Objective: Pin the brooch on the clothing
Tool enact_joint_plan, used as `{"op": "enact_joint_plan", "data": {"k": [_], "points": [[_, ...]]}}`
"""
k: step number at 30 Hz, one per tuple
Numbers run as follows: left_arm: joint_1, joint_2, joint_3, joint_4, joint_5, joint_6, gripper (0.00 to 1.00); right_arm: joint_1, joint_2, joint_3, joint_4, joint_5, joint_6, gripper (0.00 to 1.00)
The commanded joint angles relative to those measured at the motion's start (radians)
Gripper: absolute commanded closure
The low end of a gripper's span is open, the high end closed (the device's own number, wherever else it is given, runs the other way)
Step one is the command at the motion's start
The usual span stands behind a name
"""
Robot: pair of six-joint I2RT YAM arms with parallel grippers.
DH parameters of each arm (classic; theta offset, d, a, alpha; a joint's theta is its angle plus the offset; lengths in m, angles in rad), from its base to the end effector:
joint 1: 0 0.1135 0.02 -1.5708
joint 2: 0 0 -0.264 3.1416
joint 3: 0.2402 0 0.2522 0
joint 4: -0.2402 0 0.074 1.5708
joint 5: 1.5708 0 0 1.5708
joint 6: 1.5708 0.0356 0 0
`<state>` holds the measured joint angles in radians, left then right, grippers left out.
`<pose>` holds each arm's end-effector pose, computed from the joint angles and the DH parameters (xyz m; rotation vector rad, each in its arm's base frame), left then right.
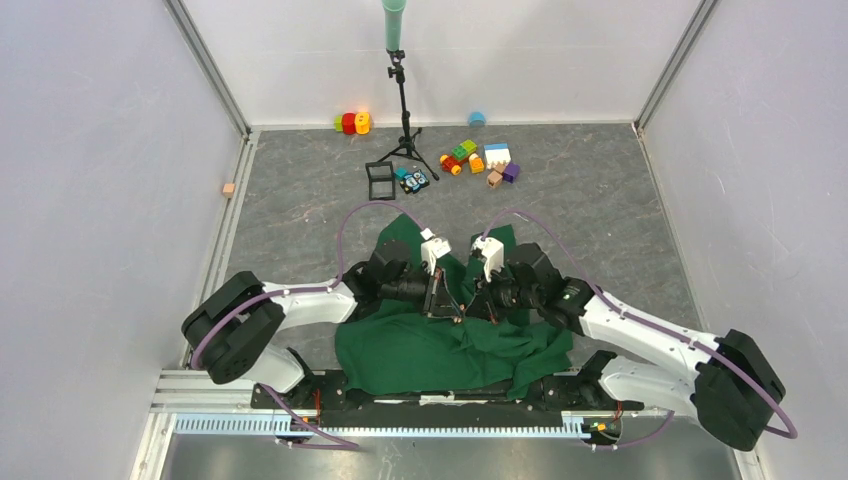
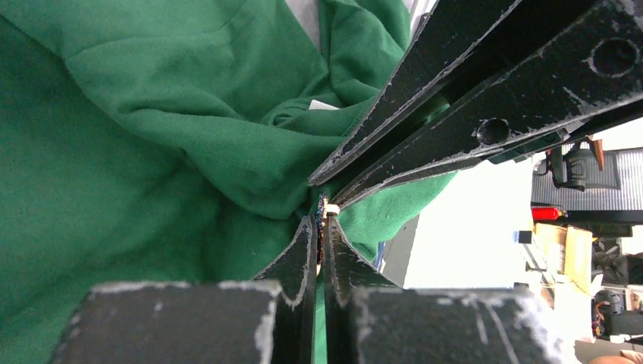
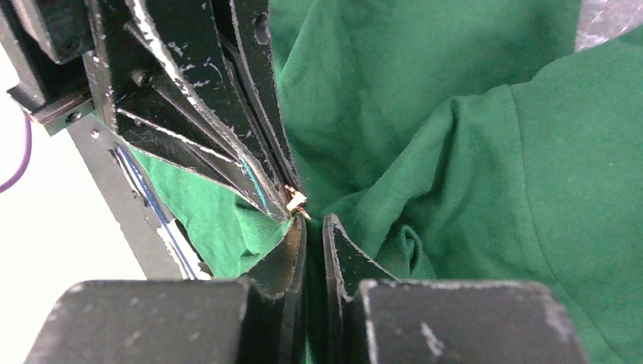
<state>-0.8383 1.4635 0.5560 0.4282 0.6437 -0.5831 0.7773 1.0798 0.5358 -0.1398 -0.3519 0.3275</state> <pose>0.1719 -0.2230 0.1726 0.7450 2.1935 -1.4733 0.1478 0.1627 0.2030 -0.7293 2.2833 0.9569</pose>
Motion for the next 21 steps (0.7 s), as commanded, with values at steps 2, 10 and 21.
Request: {"op": "enact_joint_plan", "data": {"k": [2, 10, 21], "points": [[-0.048, -0.075, 0.048, 0.202, 0.176, -0.031, 0.98, -0.003, -0.094, 0.072, 0.157, 0.141, -0.114, 0.8], [0.012, -0.143, 0.034, 0.116, 0.19, 0.009, 0.98, -0.06, -0.282, 0.083, 0.067, -0.065, -0.228, 0.53], [0.022, -0.192, 0.029, 0.108, 0.235, 0.004, 0.98, -0.137, -0.349, 0.064, 0.058, -0.358, -0.317, 0.34]]}}
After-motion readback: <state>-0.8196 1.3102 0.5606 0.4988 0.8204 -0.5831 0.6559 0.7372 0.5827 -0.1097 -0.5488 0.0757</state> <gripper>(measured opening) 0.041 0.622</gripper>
